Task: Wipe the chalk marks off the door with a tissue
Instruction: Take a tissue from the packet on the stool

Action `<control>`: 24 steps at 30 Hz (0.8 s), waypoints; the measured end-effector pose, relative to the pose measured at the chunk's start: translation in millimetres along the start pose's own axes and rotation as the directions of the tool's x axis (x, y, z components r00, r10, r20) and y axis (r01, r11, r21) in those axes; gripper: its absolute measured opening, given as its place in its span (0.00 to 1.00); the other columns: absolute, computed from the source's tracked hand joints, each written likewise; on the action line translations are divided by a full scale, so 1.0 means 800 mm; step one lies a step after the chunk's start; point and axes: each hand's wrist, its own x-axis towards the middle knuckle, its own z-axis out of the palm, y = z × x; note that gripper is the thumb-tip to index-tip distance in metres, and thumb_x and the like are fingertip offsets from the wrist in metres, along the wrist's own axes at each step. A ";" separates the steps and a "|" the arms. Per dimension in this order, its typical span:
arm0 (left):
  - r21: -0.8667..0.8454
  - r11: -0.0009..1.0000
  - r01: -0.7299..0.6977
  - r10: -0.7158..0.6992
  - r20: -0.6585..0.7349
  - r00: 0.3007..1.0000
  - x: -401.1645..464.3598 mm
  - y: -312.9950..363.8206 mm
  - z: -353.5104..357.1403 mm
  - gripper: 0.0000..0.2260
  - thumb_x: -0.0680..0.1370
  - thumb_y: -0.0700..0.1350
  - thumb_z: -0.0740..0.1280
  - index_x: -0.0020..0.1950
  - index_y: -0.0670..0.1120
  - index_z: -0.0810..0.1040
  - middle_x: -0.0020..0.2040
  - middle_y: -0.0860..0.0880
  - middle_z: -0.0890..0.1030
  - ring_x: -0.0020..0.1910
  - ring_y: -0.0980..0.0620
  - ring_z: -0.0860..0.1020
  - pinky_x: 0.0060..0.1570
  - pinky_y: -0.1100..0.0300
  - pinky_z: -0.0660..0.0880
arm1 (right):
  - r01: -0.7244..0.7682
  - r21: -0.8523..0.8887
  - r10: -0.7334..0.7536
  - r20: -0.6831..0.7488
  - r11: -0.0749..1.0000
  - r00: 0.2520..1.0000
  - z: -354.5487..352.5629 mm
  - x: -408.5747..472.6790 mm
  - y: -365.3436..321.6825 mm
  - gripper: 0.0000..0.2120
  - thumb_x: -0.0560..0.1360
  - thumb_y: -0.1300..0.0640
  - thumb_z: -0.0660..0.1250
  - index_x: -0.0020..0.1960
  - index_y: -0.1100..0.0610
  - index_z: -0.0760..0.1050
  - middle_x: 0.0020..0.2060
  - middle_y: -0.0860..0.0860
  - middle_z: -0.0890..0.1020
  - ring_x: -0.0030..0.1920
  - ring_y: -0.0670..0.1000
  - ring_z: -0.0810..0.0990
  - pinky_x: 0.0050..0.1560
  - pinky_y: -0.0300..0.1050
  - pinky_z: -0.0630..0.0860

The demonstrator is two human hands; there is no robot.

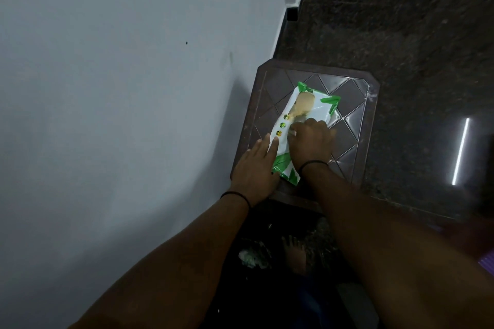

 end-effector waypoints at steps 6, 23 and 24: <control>-0.001 1.000 -0.002 0.002 -0.008 1.000 0.000 -0.003 0.002 0.36 0.79 0.53 0.62 0.81 0.47 0.47 0.81 0.44 0.52 0.79 0.43 0.53 0.76 0.46 0.57 | 0.020 0.127 -0.017 -0.028 0.992 0.999 0.000 0.001 0.002 0.10 0.78 0.54 0.62 0.49 0.59 0.79 0.47 0.58 0.79 0.51 0.61 0.76 0.50 0.54 0.70; -0.267 0.962 0.050 -0.074 -0.080 0.994 -0.021 0.032 -0.087 0.25 0.82 0.49 0.60 0.79 0.48 0.61 0.75 0.42 0.69 0.69 0.41 0.72 0.64 0.52 0.69 | -0.319 0.899 0.395 0.187 0.301 0.899 -0.102 -0.070 -0.009 0.05 0.75 0.65 0.66 0.44 0.59 0.81 0.39 0.55 0.82 0.35 0.50 0.78 0.38 0.46 0.77; -0.358 0.932 0.054 -0.101 -0.112 0.989 -0.026 0.034 -0.096 0.24 0.82 0.49 0.61 0.78 0.49 0.63 0.71 0.43 0.74 0.66 0.42 0.74 0.62 0.55 0.70 | -0.320 0.905 0.372 0.205 0.279 0.905 -0.111 -0.072 -0.011 0.07 0.76 0.64 0.65 0.41 0.58 0.79 0.37 0.56 0.80 0.32 0.50 0.76 0.35 0.44 0.75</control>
